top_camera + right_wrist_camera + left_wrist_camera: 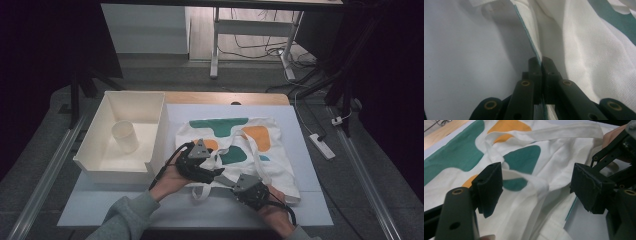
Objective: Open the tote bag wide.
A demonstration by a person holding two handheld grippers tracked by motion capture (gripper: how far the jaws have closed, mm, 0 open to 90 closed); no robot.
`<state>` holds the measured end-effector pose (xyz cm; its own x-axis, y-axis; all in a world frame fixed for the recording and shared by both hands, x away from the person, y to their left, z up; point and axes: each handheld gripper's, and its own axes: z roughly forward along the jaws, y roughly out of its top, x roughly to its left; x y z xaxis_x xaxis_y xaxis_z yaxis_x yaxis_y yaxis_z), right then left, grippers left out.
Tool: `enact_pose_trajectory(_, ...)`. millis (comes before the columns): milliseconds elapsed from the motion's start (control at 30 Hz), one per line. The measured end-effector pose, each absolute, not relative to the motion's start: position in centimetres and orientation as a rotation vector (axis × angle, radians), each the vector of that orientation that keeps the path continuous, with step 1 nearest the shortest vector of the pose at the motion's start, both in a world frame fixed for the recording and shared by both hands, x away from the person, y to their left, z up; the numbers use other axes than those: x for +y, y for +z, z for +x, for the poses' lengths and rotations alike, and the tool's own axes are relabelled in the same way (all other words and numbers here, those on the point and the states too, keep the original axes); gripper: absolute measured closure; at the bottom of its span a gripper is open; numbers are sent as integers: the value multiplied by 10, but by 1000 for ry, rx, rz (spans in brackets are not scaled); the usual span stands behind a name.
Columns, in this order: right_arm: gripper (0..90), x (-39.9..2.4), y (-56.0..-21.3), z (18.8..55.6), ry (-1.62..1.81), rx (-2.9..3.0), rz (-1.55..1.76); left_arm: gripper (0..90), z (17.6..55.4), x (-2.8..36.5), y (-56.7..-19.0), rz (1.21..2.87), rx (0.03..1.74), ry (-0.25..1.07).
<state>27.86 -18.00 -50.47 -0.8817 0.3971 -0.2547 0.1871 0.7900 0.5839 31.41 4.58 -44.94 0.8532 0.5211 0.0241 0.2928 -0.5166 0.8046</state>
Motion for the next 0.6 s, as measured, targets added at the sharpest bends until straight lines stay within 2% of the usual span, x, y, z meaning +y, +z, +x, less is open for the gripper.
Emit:
enact_pose_trajectory(167,879,-181,-503,278,823,2611,449,291,320,36,-450,2182,556,306)
enact_pose_trajectory(500,879,-186,-497,277,895,2607,478,357,331,28,-470,2362,487,242)
enact_pose_trajectory(533,879,-187,-495,277,906,2598,476,408,331,27,-471,2373,486,246)
enact_pose_trajectory(567,879,-187,-495,277,906,2598,476,408,331,26,-472,2382,482,256)
enact_pose_trajectory(600,879,-187,-494,277,907,2594,474,487,331,25,-473,2386,477,263)
